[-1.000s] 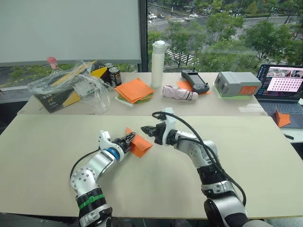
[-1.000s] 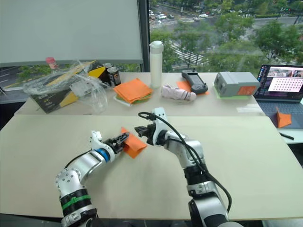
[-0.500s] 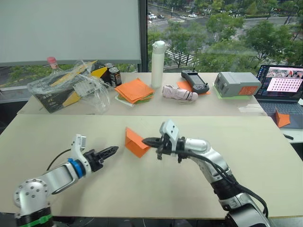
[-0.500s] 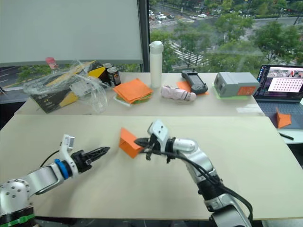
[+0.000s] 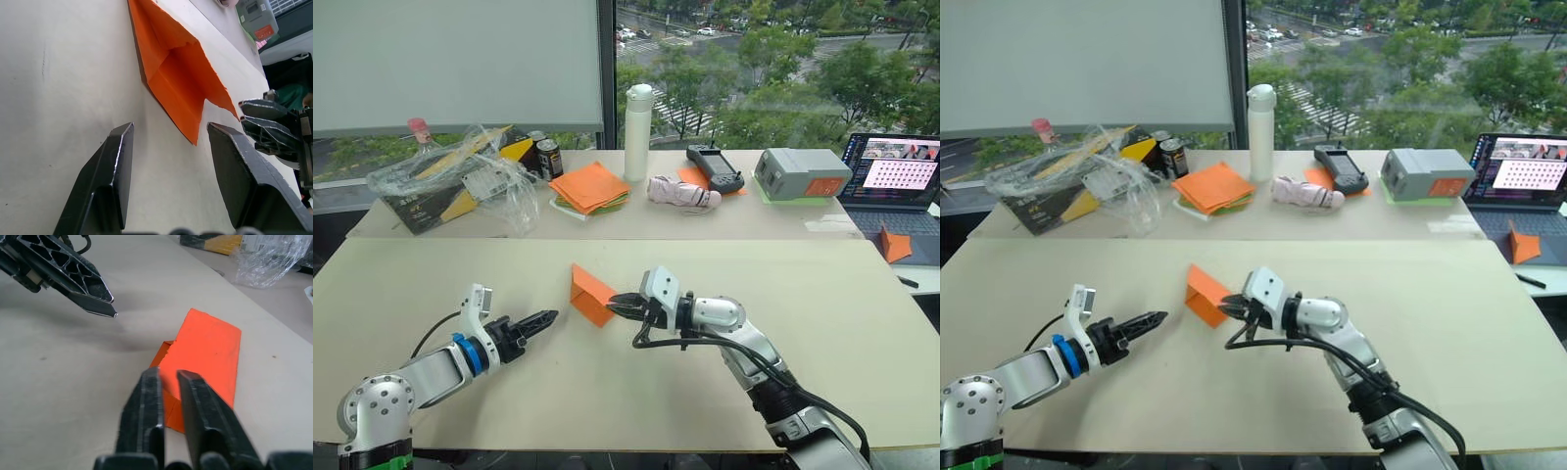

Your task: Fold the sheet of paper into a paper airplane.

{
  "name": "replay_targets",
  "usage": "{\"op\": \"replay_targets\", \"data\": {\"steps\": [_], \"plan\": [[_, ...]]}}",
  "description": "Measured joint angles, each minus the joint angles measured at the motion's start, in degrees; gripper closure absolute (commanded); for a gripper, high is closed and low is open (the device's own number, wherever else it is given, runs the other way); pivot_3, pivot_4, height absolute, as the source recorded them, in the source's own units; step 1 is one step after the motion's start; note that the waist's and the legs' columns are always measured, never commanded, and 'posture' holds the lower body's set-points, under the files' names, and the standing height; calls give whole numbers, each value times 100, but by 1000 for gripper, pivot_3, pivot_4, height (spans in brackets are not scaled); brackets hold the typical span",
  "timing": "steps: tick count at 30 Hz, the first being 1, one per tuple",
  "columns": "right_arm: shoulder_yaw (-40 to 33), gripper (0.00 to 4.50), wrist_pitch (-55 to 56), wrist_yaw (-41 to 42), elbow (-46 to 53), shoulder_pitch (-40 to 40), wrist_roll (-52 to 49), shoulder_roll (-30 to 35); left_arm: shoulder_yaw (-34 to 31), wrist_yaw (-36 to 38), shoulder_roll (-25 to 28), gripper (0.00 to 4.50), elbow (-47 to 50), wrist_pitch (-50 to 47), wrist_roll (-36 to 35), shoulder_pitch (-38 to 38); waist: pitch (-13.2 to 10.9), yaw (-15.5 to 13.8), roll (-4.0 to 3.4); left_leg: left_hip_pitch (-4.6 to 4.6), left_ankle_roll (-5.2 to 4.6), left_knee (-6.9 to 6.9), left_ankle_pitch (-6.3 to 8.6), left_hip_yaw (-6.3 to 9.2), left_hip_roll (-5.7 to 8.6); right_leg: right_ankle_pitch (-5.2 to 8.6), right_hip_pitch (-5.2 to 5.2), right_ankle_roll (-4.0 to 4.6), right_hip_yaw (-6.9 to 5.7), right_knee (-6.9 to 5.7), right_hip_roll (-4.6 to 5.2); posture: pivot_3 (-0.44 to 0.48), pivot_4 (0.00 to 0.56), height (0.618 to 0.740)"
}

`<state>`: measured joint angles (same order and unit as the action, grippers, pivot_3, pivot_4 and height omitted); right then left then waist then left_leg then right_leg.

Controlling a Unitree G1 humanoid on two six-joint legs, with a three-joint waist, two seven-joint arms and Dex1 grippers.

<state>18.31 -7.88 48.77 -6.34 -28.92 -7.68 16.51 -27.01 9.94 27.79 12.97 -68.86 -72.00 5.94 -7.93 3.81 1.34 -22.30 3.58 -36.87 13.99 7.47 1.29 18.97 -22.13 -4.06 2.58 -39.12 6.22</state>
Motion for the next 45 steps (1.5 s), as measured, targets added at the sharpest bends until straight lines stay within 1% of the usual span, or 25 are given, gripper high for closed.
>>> {"op": "replay_targets", "data": {"steps": [1, 2, 9, 17, 23, 32, 45], "plan": [[-35, 2176, 0, -5, 1, -1, -10, -2, 4, 0, 0, 1978, 0, 7, -2, -6, 0, -1, 0, 0, 0, 0, 0, 0, 0, 0, 0, 0, 0, 0, 0, 0, 150, 740], [-68, 1880, 5, -14, 4, -2, -6, -1, 7, 0, 1, 1978, 0, 12, -2, -14, 0, 0, 0, 0, -1, 0, 0, 0, 0, 0, 0, 0, 0, 0, 0, 0, 150, 740], [-7, 1880, 688, -39, -69, 6, 416, 78, 13, -4, 7, 1978, -3, 34, 1, -19, 0, 5, 0, 1, 0, 0, 0, -1, 0, 0, 0, 0, 0, -1, 0, 0, 150, 740], [171, 1880, 1116, -73, -268, 74, 737, 25, 29, -37, 30, 1978, -11, 133, 2, -19, 0, 3, 0, 1, 1, 0, 0, -1, 0, 0, 0, 0, 0, -1, 0, 0, 150, 740], [181, 1880, 1228, -319, -687, 20, 929, -165, 31, -46, 58, 1978, -12, 143, -5, -20, 0, 8, 0, 1, 3, 0, -2, -1, 0, 0, 0, 0, 0, -1, 0, 0, 150, 740], [139, 1880, 1326, -656, -1237, -297, 1142, -292, 29, -174, 66, 1978, -11, 154, -18, -26, 0, 9, 0, 1, 5, 0, -3, -1, 0, 0, 0, 0, 0, -1, 0, 0, 150, 740], [204, 1880, 2130, -1016, -1584, -482, 1776, -275, 11, -273, 69, 1978, -12, 256, -139, -31, 0, 14, 0, 1, 10, 0, -5, -2, 0, 0, 0, 0, 0, -2, 0, 0, 150, 740]]}}
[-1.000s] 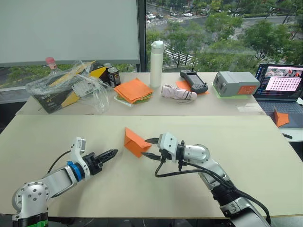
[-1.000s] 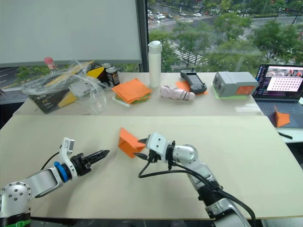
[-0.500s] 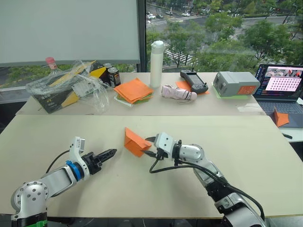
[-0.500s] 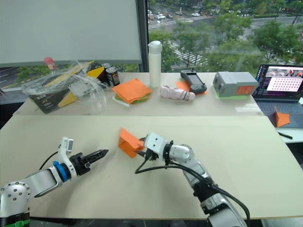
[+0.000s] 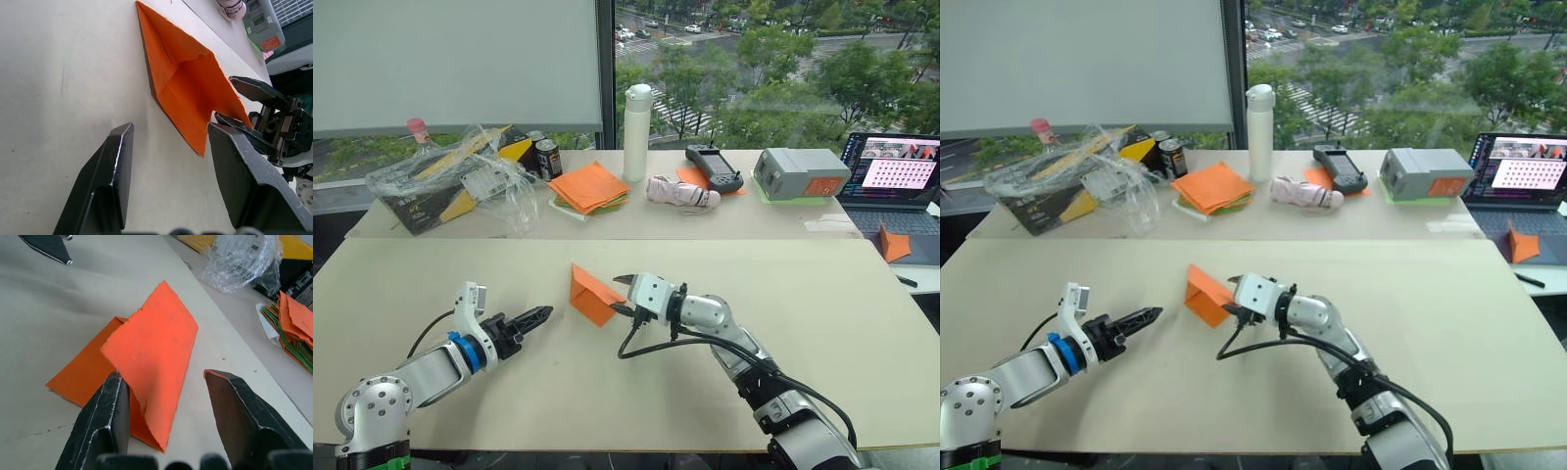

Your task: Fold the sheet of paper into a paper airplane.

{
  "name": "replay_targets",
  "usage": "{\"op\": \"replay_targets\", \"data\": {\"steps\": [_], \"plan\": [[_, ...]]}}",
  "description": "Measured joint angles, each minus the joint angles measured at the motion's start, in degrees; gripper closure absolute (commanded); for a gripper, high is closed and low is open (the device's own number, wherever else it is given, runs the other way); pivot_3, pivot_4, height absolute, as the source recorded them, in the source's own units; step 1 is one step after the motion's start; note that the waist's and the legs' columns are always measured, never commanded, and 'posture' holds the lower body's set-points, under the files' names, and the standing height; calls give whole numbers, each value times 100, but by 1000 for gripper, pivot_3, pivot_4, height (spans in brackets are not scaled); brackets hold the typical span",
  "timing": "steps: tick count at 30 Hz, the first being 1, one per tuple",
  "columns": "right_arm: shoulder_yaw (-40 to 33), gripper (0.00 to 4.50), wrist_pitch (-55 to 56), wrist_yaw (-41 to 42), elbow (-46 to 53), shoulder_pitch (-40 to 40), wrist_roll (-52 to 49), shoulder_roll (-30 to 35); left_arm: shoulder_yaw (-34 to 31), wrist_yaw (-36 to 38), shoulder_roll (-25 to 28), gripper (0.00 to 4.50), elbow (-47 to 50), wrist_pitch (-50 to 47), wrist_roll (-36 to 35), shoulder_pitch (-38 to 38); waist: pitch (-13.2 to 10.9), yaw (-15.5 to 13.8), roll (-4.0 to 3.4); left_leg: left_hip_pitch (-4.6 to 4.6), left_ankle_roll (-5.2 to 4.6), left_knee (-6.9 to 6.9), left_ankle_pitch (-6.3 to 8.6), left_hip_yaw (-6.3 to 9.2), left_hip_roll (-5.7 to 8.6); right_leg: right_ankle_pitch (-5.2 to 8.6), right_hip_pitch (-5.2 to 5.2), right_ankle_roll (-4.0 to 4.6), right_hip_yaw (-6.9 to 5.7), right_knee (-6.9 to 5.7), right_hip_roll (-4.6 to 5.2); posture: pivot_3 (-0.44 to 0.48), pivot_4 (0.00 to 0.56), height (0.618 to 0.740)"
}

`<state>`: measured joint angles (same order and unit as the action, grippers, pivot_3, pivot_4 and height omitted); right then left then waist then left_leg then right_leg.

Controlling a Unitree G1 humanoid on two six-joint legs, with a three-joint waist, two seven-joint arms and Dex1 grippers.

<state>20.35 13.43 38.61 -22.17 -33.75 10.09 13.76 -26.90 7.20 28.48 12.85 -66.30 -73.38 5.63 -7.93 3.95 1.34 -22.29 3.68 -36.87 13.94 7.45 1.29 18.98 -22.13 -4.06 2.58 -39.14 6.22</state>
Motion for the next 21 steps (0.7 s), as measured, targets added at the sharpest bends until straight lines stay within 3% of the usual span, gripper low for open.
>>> {"op": "replay_targets", "data": {"steps": [8, 9, 15, 21], "plan": [[161, 1880, 351, -399, -296, -171, 470, 2, 1, -10, 1, 1978, -4, 14, 0, 7, 0, 3, 0, 0, 15, 0, -8, -1, 0, 0, 0, 0, 0, 0, 0, 0, 150, 740], [161, 2400, 357, -439, -341, -171, 503, 2, 1, -10, 1, 1978, -5, 14, 0, 7, 0, 3, 0, 0, 15, 0, -8, -1, 0, 0, 0, 0, 0, 0, 0, 0, 150, 740], [174, 4363, 512, -526, -531, -291, 678, 4, 1, -7, 34, 1978, -20, 20, 1, 20, 0, 5, 0, 0, 16, 0, -9, -1, 0, 0, 0, 0, 1, 0, 0, 0, 150, 740], [174, 4439, 655, -573, -547, -307, 724, 29, 2, 6, 34, 1978, -25, 56, 2, 25, 0, 5, 0, 0, 16, 0, -9, -1, 0, 0, 0, 0, 1, -1, 0, 0, 150, 740]]}}
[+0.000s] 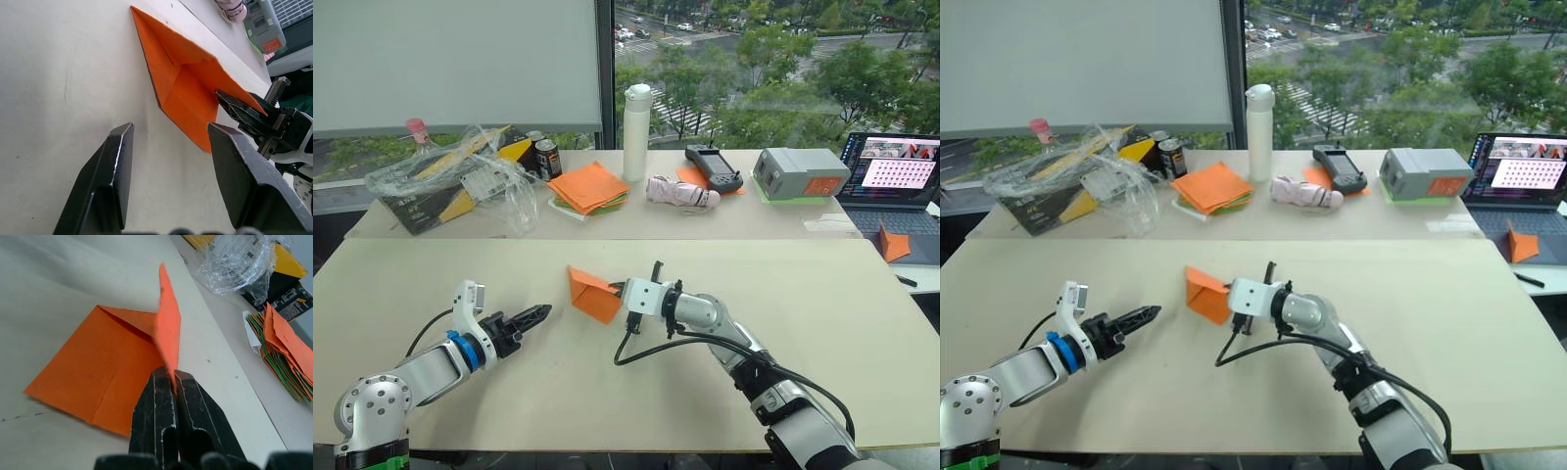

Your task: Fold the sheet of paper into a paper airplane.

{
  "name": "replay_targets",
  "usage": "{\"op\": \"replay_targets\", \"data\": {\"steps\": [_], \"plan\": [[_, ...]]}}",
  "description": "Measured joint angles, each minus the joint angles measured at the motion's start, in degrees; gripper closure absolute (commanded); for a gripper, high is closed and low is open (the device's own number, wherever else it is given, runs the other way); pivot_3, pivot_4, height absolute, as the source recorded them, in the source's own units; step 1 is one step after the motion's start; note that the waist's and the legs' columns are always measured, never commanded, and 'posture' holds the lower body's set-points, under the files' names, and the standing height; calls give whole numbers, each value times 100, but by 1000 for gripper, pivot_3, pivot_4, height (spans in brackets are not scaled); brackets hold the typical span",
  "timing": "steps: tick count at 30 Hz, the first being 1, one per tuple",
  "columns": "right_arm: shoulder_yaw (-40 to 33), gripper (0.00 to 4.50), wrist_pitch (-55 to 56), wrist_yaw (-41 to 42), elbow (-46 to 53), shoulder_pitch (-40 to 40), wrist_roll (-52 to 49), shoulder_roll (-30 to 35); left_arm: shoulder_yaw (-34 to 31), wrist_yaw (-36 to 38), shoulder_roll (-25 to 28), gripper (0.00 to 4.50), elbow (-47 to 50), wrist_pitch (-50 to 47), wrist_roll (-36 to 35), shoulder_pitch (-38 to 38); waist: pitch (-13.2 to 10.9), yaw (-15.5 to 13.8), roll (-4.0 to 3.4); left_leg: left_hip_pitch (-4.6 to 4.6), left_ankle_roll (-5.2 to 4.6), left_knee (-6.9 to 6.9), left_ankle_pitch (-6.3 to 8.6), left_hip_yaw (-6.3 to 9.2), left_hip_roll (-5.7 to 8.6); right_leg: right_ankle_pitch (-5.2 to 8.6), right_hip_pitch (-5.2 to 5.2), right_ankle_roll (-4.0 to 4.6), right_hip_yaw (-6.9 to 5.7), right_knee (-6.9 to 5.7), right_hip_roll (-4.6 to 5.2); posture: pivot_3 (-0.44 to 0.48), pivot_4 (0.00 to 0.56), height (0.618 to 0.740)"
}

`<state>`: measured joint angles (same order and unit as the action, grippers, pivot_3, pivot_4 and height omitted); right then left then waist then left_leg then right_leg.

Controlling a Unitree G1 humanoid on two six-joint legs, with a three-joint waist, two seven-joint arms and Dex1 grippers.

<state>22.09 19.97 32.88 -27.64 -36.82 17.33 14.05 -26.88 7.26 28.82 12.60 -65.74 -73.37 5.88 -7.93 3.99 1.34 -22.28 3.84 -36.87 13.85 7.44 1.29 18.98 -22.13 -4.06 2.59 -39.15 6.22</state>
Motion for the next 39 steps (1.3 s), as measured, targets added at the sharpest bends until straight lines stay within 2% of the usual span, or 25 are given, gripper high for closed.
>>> {"op": "replay_targets", "data": {"steps": [7, 14, 19, 23, 34, 37, 39], "plan": [[-90, 4439, 285, 426, 5, -7, -436, 216, 5, 24, 3, 1978, -4, 74, 0, -11, 0, 0, 0, 0, 0, 0, 0, -1, 0, 0, 1, 0, 0, 1, 0, 0, 150, 740], [-314, 4439, 471, 1693, 496, 48, -1576, 724, 10, 49, 25, 1978, -35, 76, 0, -27, 0, -3, 0, 0, -3, -1, 2, 0, 0, 0, 4, 0, 0, 4, 0, 0, 150, 740], [-274, 4439, 1057, 2386, 592, 375, -1798, 1155, 10, 87, 72, 1978, -94, 74, -16, -36, 0, -9, 0, 0, -20, -1, 11, -1, 0, 0, 5, 0, -1, 5, 0, 0, 150, 740], [-227, 4439, 1515, 2561, 516, 397, -1734, 1238, 11, 185, 139, 1978, -101, 68, -82, -37, 0, 13, 0, 4, -19, 0, 10, -2, -2, 0, 5, 0, 0, 4, 0, 0, 150, 740], [85, 4439, 2250, 2379, -79, 396, -1098, 1011, 212, 566, 487, 1978, -84, 61, -70, -27, 0, -7, 0, 3, -1, -1, 1, -2, -1, 0, 7, 0, 0, 4, -1, 0, 150, 740], [108, 4500, 2325, 2349, -126, 396, -1069, 1009, 264, 680, 527, 2739, -59, 65, -70, -11, 0, -4, 0, 4, -1, -1, 0, -2, -1, 0, 7, 0, 0, 4, 0, 0, 150, 740], [117, 4500, 2358, 2330, -129, 396, -1069, 1006, 329, 756, 539, 3459, -45, 75, -60, 28, 0, -4, 0, 4, -1, -1, 0, -2, -1, 0, 7, 0, 0, 4, -1, 0, 150, 740]]}}
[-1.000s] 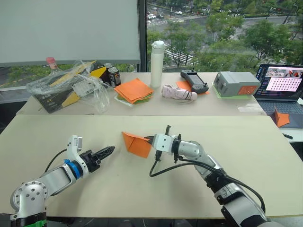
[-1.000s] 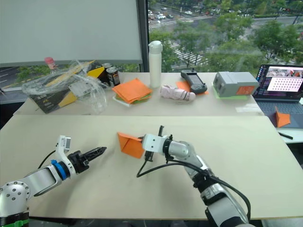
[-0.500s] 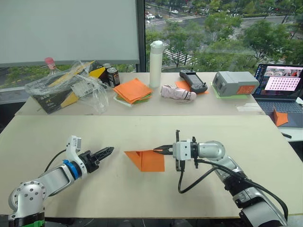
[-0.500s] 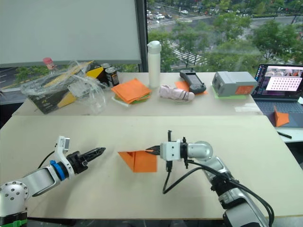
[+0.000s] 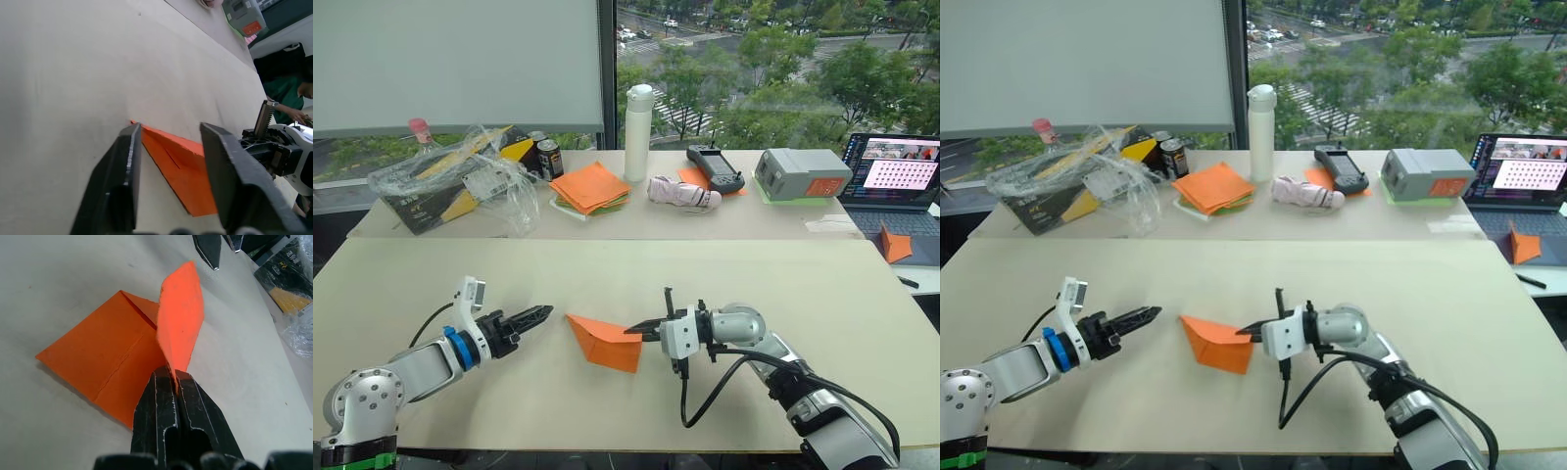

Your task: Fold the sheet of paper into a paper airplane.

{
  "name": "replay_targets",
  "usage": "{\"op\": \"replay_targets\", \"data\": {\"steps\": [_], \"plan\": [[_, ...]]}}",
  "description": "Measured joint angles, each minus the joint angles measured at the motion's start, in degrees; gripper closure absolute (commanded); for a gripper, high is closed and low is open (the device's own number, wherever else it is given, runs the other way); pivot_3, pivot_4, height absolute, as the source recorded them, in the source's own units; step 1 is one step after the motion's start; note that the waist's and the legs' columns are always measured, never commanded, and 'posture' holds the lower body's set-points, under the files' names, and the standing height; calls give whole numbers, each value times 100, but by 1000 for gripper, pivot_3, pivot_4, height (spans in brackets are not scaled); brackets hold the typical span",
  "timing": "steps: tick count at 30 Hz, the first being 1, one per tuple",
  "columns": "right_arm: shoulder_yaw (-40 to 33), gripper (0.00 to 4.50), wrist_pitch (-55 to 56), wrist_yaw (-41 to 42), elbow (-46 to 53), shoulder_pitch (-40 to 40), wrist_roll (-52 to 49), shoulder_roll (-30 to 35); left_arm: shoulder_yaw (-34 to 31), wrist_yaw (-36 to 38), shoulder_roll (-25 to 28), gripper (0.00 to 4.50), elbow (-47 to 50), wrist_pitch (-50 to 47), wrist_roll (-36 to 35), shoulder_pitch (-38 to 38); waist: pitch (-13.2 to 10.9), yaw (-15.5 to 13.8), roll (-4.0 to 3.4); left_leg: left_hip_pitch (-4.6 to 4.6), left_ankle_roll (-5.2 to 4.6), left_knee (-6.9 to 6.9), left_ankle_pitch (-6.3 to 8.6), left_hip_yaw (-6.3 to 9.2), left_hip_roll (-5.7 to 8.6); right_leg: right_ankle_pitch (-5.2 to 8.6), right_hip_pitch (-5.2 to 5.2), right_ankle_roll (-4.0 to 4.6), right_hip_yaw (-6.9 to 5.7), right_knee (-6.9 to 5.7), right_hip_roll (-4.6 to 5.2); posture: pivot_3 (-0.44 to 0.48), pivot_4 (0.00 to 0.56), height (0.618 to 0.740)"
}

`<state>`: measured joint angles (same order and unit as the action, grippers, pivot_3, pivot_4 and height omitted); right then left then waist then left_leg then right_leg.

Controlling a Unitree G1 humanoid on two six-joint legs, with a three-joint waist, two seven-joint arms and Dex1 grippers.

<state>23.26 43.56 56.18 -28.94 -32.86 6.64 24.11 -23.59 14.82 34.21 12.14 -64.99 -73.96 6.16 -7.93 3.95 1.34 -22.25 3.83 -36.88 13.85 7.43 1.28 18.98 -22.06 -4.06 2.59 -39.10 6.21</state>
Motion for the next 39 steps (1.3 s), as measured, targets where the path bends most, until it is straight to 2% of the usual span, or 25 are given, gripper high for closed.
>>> {"op": "replay_targets", "data": {"steps": [3, 10, 15, 23, 39], "plan": [[11, 4500, 10, -7, -13, 0, 1, -1, 131, 173, 91, 4477, 37, 11, 113, 123, 0, 1, 0, 0, 0, 0, 0, 0, 0, 0, 0, 0, 0, 0, 0, 0, 150, 740], [26, 4500, 33, -50, -50, 0, 5, -17, 668, 616, 262, 4477, 37, 17, 595, 627, 0, 2, 0, 0, 1, 0, -1, -1, 1, 0, 2, 0, 0, 0, 0, 0, 150, 740], [32, 4500, 34, -92, -51, 0, 21, -12, 1394, 1326, 452, 4477, -13, 203, 1326, 954, 0, 3, 0, 0, 4, 0, -2, -1, 1, 0, 2, 0, -2, 0, -1, 0, 150, 740], [37, 4500, 33, -131, -28, 0, 62, 13, 2234, 1991, 367, 4477, -495, 528, 2322, 1434, 0, 4, 0, 0, 4, -1, -2, -1, 2, 0, 3, 0, -3, 0, -1, 0, 150, 740], [33, 4500, -62, -144, 203, 141, 68, 160, 2454, 2556, 209, 4477, -823, 620, 3098, 1592, 0, 8, 0, -1, 3, -3, -2, 0, 2, 0, 3, 0, -4, -3, -1, 0, 150, 740]]}}
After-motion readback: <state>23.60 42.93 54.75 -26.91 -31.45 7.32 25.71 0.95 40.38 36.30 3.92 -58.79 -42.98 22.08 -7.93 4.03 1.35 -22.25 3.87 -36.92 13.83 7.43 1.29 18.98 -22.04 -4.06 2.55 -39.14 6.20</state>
